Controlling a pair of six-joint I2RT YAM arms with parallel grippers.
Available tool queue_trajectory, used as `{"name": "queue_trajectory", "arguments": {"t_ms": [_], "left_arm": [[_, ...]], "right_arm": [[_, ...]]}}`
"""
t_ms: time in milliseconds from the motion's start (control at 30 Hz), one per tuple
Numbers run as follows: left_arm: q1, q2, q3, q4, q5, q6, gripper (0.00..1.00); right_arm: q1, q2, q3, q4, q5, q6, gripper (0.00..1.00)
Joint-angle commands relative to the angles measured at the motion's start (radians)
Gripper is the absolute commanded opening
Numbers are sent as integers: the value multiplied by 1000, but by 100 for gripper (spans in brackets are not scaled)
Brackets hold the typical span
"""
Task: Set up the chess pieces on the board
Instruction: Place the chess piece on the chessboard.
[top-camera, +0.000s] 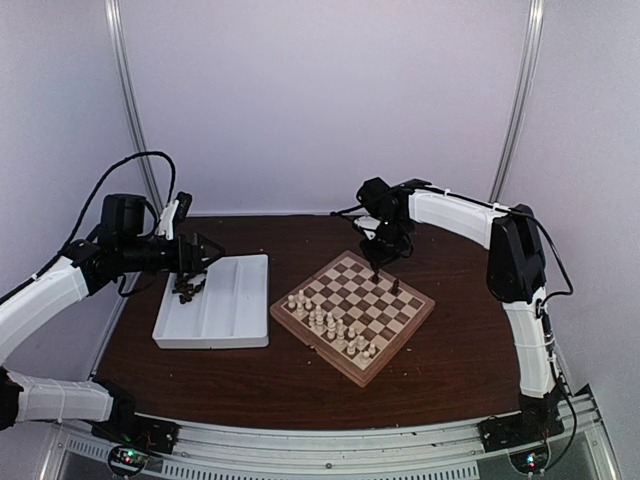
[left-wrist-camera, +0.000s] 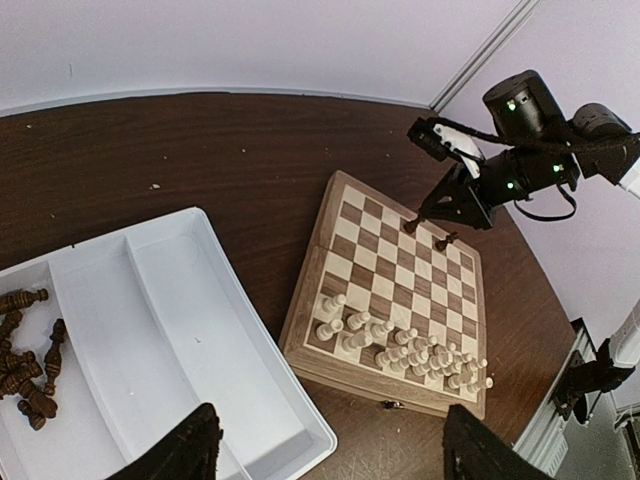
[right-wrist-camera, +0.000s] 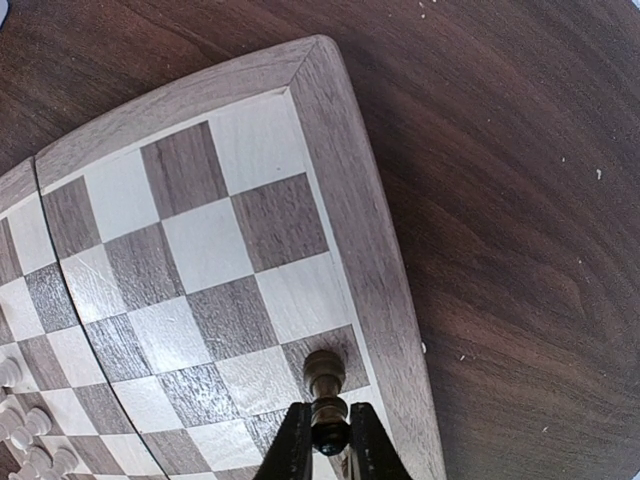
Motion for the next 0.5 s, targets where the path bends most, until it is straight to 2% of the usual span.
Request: {"name": "queue_trajectory", "arguments": {"t_ms": [0,133,167,267,467], "left_arm": [[-4,5,22,15,-9,13,76],[-4,5,22,15,-9,13,76],[-4,5,22,14,-8,13,77],[-4,5,24,14,-9,13,77],[-4,5,29,5,-14,13,77]], "right_arm": [[-8,-7,0,9,25,1,13],[-8,-8,0,11,25,0,16],[-9,-7,2,10,25,1,20],[-8,-9,0,9,26,1,43],[-8,-72,-41,54,36,4,55]]}}
